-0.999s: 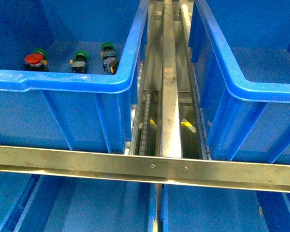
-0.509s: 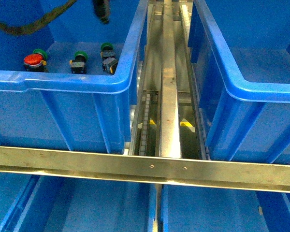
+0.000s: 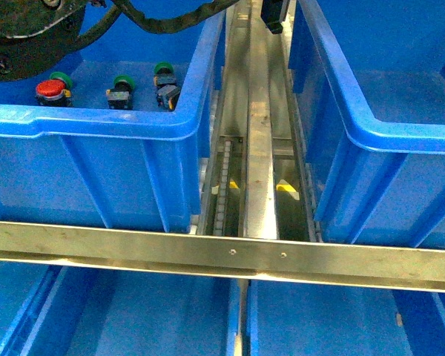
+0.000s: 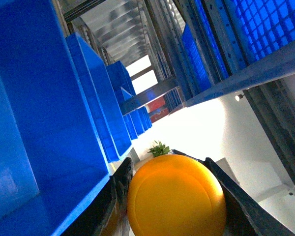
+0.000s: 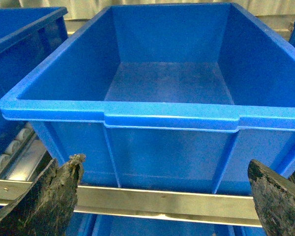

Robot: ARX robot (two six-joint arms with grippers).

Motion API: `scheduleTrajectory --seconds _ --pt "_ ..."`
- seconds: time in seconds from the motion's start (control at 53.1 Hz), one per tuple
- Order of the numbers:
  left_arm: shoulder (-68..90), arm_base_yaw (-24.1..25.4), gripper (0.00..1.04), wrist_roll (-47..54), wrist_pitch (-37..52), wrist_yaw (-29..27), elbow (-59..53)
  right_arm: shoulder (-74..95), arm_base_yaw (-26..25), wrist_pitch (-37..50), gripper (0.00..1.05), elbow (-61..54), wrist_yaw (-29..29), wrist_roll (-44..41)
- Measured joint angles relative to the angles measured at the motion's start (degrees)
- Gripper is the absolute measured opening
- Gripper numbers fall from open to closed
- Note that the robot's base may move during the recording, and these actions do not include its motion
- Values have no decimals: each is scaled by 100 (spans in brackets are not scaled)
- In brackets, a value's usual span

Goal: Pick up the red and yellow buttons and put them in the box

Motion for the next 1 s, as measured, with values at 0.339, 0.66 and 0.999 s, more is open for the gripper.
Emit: scheduleTrajectory --seconds 0.339,0.66,0.999 --pt "-730 107 33 308 -149 68 -407 4129 -245 4282 99 2391 2686 37" --pt "-876 111 33 313 -90 -2 -610 4610 -979 2317 99 4105 695 5219" --pt "-787 39 33 310 2 -96 -612 5416 516 3810 99 3346 769 8905"
